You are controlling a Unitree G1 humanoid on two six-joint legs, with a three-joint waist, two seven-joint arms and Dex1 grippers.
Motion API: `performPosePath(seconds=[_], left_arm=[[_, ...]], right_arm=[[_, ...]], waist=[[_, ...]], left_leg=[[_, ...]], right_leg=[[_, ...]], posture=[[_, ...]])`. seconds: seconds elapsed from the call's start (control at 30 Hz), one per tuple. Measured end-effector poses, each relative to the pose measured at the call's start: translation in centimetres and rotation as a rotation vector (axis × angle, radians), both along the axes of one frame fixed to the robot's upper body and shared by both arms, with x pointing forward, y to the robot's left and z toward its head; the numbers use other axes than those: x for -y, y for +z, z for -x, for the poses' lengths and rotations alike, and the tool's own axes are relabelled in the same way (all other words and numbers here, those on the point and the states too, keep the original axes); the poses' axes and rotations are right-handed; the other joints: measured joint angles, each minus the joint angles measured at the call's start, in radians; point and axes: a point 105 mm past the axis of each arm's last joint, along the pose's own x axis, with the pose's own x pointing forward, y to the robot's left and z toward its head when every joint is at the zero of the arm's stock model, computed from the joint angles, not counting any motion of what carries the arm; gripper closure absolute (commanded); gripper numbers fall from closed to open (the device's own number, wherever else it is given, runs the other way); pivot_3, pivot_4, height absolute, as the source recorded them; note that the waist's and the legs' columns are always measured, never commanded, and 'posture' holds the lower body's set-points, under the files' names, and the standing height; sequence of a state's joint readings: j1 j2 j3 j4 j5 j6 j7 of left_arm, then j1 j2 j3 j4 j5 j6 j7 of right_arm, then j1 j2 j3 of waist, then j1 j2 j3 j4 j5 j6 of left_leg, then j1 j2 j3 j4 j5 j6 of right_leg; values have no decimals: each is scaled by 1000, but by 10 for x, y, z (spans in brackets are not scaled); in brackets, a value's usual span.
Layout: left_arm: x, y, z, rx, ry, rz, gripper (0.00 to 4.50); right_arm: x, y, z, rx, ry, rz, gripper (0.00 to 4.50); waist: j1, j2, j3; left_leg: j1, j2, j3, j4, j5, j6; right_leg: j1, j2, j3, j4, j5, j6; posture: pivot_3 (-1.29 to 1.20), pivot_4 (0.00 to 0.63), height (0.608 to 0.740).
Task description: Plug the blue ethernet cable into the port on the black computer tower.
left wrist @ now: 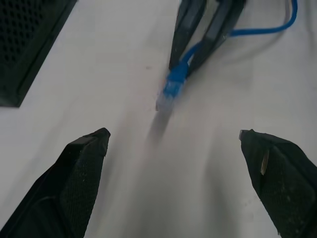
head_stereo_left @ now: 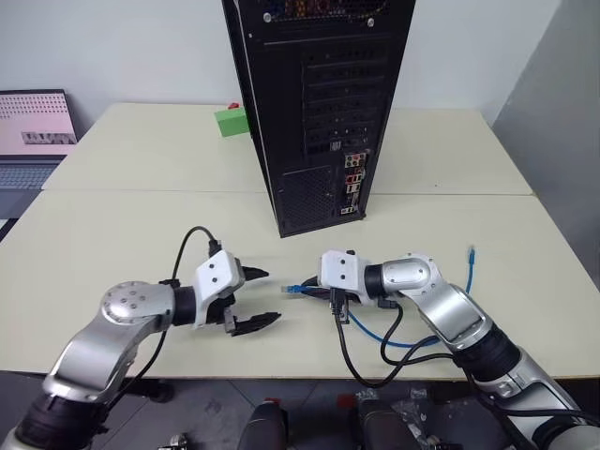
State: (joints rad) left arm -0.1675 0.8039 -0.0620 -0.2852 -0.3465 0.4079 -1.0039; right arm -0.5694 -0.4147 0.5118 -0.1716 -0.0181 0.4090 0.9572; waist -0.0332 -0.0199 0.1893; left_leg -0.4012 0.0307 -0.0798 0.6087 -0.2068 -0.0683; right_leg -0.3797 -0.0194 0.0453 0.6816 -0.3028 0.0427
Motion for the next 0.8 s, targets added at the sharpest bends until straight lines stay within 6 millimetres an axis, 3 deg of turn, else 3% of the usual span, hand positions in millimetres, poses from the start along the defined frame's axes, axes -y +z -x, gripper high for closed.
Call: performPosePath(seconds=[0.17,0.8], left_arm=[[6,-9,-9,3,-27,1,0],[11,-11,-15,4,-120,25,3838]], right_arm=[[0,-1,-1,-8,-14,1,4462],[2,2,1,0,-20,2,4464]], waist=[[0,0,0],[0,0,0]], left_leg=[[0,0,0,0,0,0],[0,0,-1,0,0,0]], right_leg=[[0,0,0,0,0,0],[0,0,-1,0,0,0]], posture=[[0,150,740],[0,150,740]])
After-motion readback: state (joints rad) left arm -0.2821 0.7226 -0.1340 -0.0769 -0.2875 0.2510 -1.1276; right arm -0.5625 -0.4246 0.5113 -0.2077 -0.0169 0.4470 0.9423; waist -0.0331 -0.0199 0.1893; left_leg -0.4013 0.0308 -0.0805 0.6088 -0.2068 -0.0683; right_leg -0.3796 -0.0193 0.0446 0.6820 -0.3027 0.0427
